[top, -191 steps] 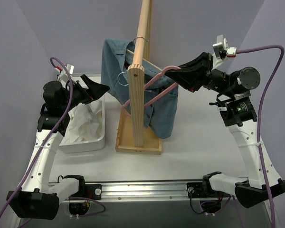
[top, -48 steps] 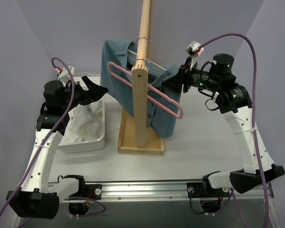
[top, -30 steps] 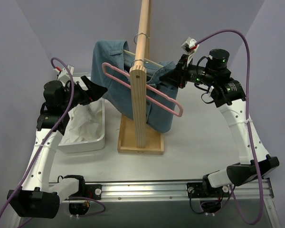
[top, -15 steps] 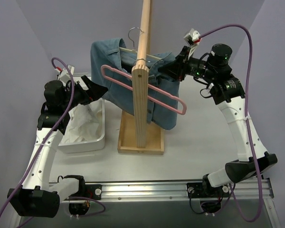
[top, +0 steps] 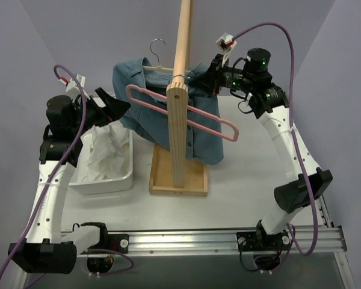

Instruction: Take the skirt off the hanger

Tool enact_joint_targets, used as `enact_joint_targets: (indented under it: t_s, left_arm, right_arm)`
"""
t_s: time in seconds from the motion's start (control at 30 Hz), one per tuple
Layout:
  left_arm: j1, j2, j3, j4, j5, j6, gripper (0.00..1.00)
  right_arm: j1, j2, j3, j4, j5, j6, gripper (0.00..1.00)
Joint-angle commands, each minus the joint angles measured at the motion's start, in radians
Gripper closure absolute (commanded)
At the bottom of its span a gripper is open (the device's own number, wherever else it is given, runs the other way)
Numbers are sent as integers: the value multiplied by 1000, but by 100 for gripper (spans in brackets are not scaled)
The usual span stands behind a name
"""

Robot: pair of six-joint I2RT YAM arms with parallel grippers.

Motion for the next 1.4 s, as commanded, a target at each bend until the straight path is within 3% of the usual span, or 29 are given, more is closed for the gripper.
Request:
enact_joint_targets:
  t_s: [0.0,0.27,0.5,0.77,0.87,0.9,1.0,1.23,1.37]
  left_arm:
    - [13,-13,106,-58,-67,50,4]
    - [16,8,220,-32,-111,53,4]
    - [35,100,325,73,10,38,4]
    - [93,313,485,286,402,-59,1]
    - [93,399,522,476,567,-171,0]
    - [93,435,527,581,606,-239,5]
    - [93,482,528,774,724,-362,7]
    - [70,487,481,860,795,-364,9]
    - [4,482,484,848,812,-320,11]
  right_arm:
    - [7,-12,4,125,31,35,100]
    - [8,-58,-130,149,40,43,100]
    - [2,-139,-223,148,-1,35,100]
    - [-7,-161,-259,123,-125,12,100]
    - [-8,-155,-254,129,-191,11,100]
    - [-10,-144,-243,129,-204,15,100]
    - [-8,-109,-213,126,-244,28,100]
    - [7,-54,-171,243,-279,138,100]
    - [31,-11,-133,244,-288,172,100]
